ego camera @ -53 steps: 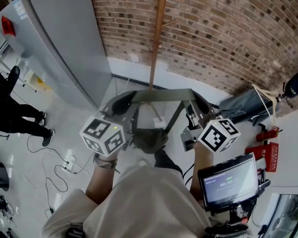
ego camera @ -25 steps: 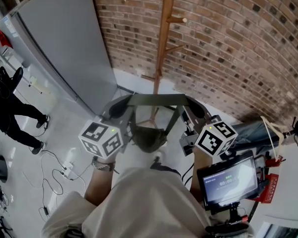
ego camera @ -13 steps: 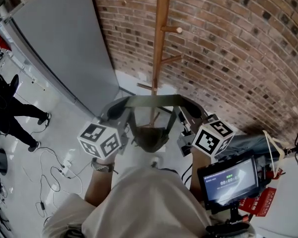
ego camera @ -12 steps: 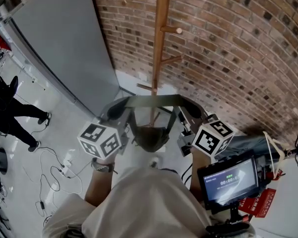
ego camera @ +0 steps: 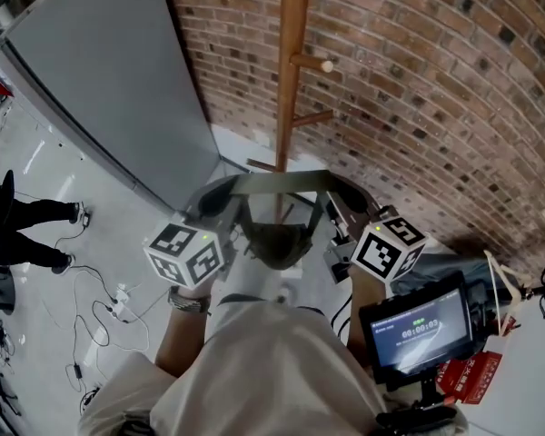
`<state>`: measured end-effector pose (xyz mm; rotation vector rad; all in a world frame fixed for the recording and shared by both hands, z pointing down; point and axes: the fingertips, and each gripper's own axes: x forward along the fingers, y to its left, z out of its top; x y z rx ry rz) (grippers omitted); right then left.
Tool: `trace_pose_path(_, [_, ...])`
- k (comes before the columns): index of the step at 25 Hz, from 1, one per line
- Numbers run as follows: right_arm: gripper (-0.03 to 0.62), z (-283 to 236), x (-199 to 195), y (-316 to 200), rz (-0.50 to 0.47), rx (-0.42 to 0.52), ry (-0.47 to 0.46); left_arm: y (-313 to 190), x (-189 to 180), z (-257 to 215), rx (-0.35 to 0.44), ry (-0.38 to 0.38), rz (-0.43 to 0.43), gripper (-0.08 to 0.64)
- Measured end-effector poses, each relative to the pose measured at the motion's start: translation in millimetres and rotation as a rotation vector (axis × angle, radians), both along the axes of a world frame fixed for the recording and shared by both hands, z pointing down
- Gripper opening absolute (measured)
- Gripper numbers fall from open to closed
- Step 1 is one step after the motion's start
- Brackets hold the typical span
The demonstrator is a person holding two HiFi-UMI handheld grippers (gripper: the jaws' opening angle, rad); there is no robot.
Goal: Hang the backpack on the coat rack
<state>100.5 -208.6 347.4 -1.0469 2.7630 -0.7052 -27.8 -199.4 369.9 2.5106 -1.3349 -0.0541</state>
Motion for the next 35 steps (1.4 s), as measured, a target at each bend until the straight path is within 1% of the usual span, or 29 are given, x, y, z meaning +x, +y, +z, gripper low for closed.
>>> trace_pose_path(5, [0.008, 14.7, -3.0, -16.2, 0.033, -0.029, -0.041, -15.6, -2.3, 18.7, -0.04, -0.02, 0.03, 0.023])
trace_pose_path(10, [0.008, 39.6, -4.4, -28.0, 0.068, -0.078, -0.02, -28.5, -3.5, 39.5, -0.091, -0.026, 0.065, 0.023])
trace_pose_path(24, [0.008, 81.9, -10.0, -55.3, 0.11, -0.166, 0.026, -59.2, -6.5, 78.0, -0.17, -0.043, 0.117, 0.025])
trace_pose_path(28, [0.008, 93.9, -9.3, -58.9, 0.127, -0.194, 0.042, -63.8, -2.1, 88.7, -0.195, -0.058, 0.14, 0.021])
trace_pose_path(29, [0.008, 97.4, -9.2, -59.5, 0.131, -0.202, 0.048, -65.0, -0.6, 91.4, -0.2, -0.062, 0.145, 0.008])
trace_pose_path(35, [0.008, 113.1, -9.4, -61.6, 0.145, -0.239, 0.057, -71.2, 3.1, 112.1, -0.24, -0.075, 0.165, 0.008])
